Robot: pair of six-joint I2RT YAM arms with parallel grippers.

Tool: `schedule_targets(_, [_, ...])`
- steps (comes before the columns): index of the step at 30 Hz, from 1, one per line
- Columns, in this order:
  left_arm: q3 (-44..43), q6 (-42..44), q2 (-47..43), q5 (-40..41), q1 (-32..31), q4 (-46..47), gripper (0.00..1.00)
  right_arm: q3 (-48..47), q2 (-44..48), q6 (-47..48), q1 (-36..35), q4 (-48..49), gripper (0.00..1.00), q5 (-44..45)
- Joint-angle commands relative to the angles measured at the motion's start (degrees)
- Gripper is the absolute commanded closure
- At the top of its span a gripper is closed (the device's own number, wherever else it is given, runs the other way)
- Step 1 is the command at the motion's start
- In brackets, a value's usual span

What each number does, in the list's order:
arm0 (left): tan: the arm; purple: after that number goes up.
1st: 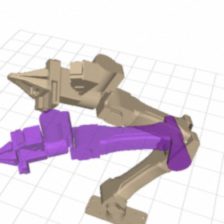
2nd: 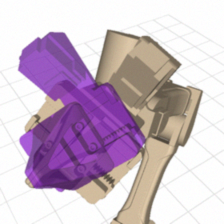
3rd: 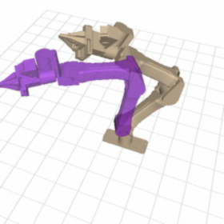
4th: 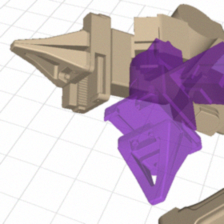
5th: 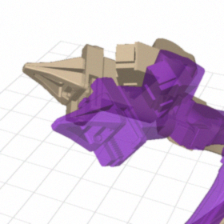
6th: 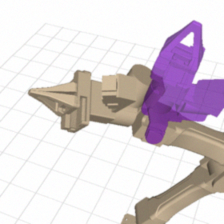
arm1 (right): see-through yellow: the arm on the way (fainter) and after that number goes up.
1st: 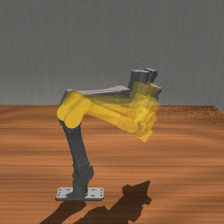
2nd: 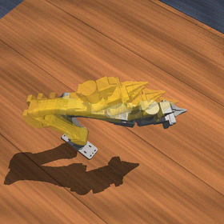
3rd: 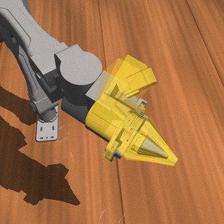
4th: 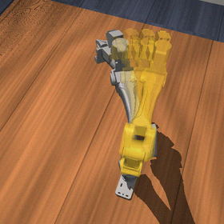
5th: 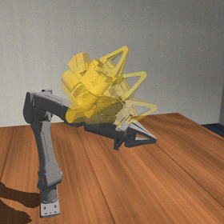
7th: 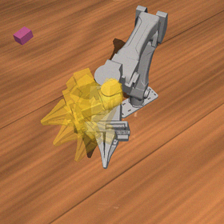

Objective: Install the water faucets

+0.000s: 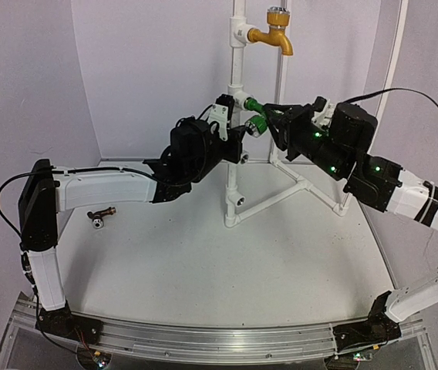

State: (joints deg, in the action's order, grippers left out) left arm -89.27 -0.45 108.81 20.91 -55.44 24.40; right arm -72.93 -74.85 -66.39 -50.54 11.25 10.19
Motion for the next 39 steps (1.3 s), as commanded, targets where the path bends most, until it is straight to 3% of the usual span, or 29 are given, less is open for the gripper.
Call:
schedule_targets(1, [0.7,-2.4,3.1,-2.3,0.0,-10.4,1.0,2.9,8.9,-11.9,0.2,12.5,0.59,11.3])
schedule_targets(4, [1.0,-2.4,2.9,-2.0,0.0,-10.4,1.0,6.1,11.4,-3.9,0.3,12.3,0.23,13.8])
schedule_targets(6, [1.3,-2.3,2.8,-1.6,0.0,-10.4,1.0,6.3,12.7,6.5,0.4,10.8,0.06,12.0])
schedule_targets(7, [1.4,-2.1,2.7,-1.5,0.0,-10.4,1.0,5.5,13.2,11.6,0.4,7.8,0.02,11.2])
schedule_targets(9, [1.7,-2.1,2.5,-1.4,0.0,-10.5,1.0,3.0,13.7,24.6,0.4,2.5,0.02,6.6])
schedule_targets(11, [2.0,-1.9,2.3,-1.3,0.0,-10.5,1.0,0.8,13.7,46.1,0.3,-1.7,0.02,-2.8])
schedule_targets(14, [2.1,-1.8,2.3,-1.4,0.0,-10.5,1.0,-3.1,12.4,69.2,0.3,-11.4,0.02,-9.1])
schedule_targets(17, [2.0,-1.9,2.3,-1.5,0.0,-10.6,1.0,-5.4,11.5,92.3,0.3,-19.5,0.02,-11.0])
schedule_targets(21, [1.7,-2.1,2.5,-1.6,0.0,-10.8,1.0,-3.8,12.4,119.8,0.3,-20.9,0.02,-10.3])
schedule_targets(24, [1.3,-2.1,2.7,-1.7,-0.1,-11.0,1.0,-3.7,11.7,134.8,0.3,-22.4,0.02,-5.5])
schedule_targets(28, [0.9,-1.9,2.9,-1.8,0.0,-11.3,1.0,-4.7,11.1,145.8,0.4,-22.8,0.02,-4.4])
schedule_targets(36, [0.7,-1.6,3.2,-1.8,0.0,-11.8,1.0,-7.8,6.1,152.9,0.3,-21.2,0.04,-1.2])
schedule_targets(39, [0.8,-1.7,3.1,-1.8,0.0,-12.0,1.0,-6.8,4.3,154.0,0.3,-15.5,0.07,-0.7])
